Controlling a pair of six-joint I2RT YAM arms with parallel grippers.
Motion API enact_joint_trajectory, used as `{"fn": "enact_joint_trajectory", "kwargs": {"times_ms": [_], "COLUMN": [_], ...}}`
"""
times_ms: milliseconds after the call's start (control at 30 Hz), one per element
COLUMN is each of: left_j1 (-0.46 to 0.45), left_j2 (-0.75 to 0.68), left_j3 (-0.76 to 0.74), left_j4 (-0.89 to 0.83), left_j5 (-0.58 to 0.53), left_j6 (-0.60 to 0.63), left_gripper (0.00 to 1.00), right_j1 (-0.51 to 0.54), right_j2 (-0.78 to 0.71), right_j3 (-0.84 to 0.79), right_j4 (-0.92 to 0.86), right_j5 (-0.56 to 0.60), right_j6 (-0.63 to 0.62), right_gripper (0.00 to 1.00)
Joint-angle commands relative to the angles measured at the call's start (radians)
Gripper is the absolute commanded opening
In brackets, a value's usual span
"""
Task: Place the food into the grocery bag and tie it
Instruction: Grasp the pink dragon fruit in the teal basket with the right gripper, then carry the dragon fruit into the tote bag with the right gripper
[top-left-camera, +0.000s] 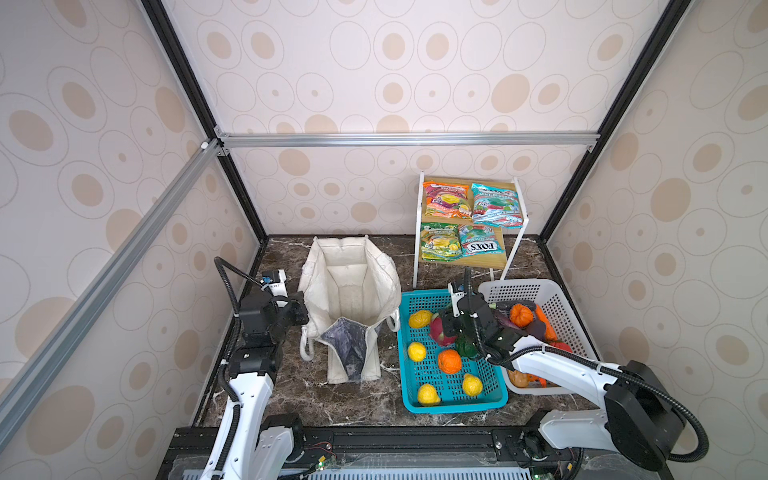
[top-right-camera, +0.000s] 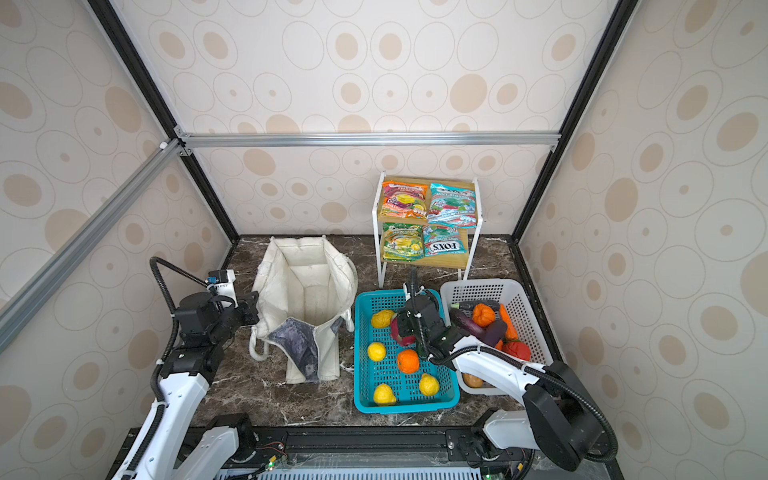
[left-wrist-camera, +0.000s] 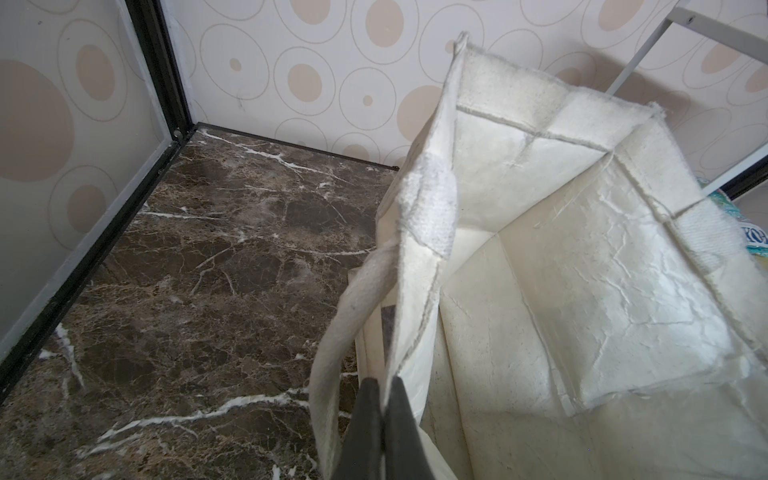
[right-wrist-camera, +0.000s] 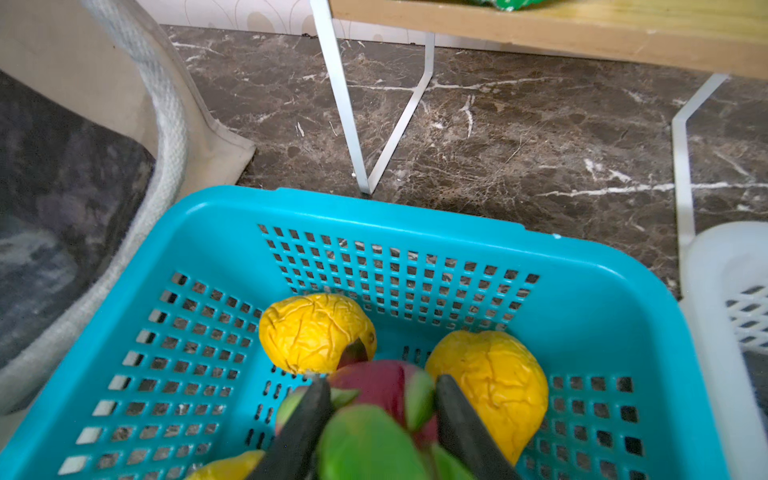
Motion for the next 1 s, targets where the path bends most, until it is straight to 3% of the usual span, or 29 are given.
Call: {"fn": "enact_joint_trajectory", "kwargs": {"times_ms": [0, 33, 133, 300, 633, 967], "left_j1": [0.005, 0.005, 0.004, 0.005, 0.004, 0.005], "left_j2": [-0.015, -0.016, -0.016, -0.016, -0.021, -0.027], "left_j3": [-0.001, -0.002, -0.003, -0.003, -0.004, -0.006], "left_j4": [0.025, 0.024, 0.022, 0.024, 0.027, 0.031], "left_j5": [0.006, 0.005, 0.005, 0.009, 0.019, 0.037], "left_j6": [-0.001, -0.001, 0.000, -0.003, -0.004, -0.004], "left_gripper": [0.00, 0.00, 0.00, 0.00, 0.00, 0.00], "right_j1": [0.001, 0.001, 0.009, 0.012, 0.037, 0.162], "right_j2": [-0.024, -0.032, -0.064, -0.127, -0.157, 0.024], "right_j3": [-0.005, 0.004, 0.032, 0.105, 0.340, 0.781], "right_j4": [-0.017, -0.029, -0.070, -0.159, -0.337, -0.487], "right_j5": [-0.021, -0.028, -0.042, -0.056, -0.135, -0.118], "right_j6": [0.008, 0.009, 0.012, 0.013, -0.037, -0.111], "right_gripper": [0.26, 0.19, 0.16, 0.00, 0.00, 0.00]}}
